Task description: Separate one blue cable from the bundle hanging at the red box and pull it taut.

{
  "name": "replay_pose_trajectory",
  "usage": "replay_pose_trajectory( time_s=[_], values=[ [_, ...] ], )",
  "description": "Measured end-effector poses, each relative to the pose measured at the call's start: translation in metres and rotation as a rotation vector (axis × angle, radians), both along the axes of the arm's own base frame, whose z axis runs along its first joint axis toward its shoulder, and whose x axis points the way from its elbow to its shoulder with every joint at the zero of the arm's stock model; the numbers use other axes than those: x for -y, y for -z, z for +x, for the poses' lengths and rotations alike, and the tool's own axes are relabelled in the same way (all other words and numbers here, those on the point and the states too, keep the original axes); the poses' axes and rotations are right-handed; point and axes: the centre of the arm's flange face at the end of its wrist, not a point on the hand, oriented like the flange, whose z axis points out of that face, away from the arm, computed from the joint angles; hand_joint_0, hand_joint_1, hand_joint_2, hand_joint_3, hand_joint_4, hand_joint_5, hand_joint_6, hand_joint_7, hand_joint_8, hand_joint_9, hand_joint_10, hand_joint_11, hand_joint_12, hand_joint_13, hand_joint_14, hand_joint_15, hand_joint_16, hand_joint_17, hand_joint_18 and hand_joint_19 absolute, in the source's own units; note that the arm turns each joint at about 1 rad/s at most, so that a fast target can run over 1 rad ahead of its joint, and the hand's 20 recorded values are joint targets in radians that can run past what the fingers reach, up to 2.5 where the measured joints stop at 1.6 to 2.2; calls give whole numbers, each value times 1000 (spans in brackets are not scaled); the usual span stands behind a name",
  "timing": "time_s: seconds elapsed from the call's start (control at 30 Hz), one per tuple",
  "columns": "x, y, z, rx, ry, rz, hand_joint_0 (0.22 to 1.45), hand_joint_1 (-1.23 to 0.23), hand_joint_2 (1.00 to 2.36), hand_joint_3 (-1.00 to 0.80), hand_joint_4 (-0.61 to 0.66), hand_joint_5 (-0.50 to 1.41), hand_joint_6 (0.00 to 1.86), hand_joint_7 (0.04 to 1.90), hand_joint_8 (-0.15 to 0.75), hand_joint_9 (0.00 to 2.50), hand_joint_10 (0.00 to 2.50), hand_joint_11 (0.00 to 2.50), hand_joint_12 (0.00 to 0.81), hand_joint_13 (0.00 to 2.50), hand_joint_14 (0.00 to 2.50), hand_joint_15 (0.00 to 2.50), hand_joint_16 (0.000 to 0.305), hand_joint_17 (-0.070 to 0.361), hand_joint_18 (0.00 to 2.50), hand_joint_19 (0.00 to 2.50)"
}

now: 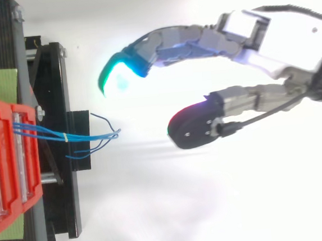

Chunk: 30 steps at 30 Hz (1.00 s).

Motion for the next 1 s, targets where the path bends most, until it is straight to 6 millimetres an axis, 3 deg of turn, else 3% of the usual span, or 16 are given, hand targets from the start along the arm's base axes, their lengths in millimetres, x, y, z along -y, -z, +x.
replay_pose_trajectory(
  time_s=[0.2, 0.3, 0.53, 0.83, 1.0],
  values=[
    [-9, 16, 30, -2, -15, 27, 558, -522, 1000, -495, 259, -214, 502, 813, 263, 430, 6, 173, 343, 292, 4, 108, 50, 112, 332, 380],
    [-12, 22, 37, 3, -19, 30, 558, -522, 1000, -494, 259, -214, 503, 816, 262, 430, 5, 165, 343, 294, 4, 116, 50, 112, 333, 384],
    [-18, 32, 43, 22, -27, 32, 558, -520, 1000, -500, 259, -213, 503, 813, 262, 432, 5, 166, 344, 297, 5, 116, 50, 112, 336, 390],
    [-27, 27, 50, 43, -58, 14, 559, -524, 1000, -500, 268, -207, 503, 815, 271, 466, 6, 181, 343, 351, 6, 147, 49, 111, 373, 397],
    [-29, 38, 53, 38, -70, 24, 560, -528, 1000, -500, 279, -201, 502, 818, 271, 480, 6, 183, 343, 370, 6, 148, 49, 110, 385, 395]
  ],
)
